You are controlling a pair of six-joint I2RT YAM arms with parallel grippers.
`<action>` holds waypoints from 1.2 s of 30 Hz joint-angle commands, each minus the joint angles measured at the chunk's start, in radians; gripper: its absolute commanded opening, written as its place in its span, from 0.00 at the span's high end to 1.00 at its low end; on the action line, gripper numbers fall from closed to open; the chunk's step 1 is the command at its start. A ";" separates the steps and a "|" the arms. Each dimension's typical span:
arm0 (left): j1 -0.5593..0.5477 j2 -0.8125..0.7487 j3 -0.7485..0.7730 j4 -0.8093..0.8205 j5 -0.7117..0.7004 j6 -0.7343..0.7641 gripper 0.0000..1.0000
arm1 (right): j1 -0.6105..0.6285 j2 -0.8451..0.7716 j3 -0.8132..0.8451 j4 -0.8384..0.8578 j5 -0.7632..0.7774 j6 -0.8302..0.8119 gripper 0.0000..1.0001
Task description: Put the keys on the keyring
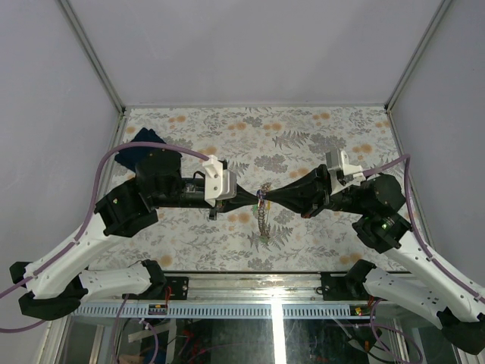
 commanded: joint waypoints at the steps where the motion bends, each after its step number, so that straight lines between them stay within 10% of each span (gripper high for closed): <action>1: -0.004 -0.013 -0.015 0.003 -0.002 0.009 1.00 | -0.002 -0.039 0.026 0.191 0.052 0.023 1.00; 9: -0.004 -0.084 -0.063 0.139 -0.019 -0.048 0.72 | -0.002 -0.043 0.037 0.159 0.033 0.002 1.00; 19: -0.004 -0.181 -0.326 0.698 -0.022 -0.347 0.70 | -0.002 -0.037 0.052 0.136 0.006 -0.013 1.00; 36: -0.003 -0.133 -0.363 0.814 0.016 -0.416 0.74 | -0.001 -0.026 0.058 0.151 -0.029 0.002 1.00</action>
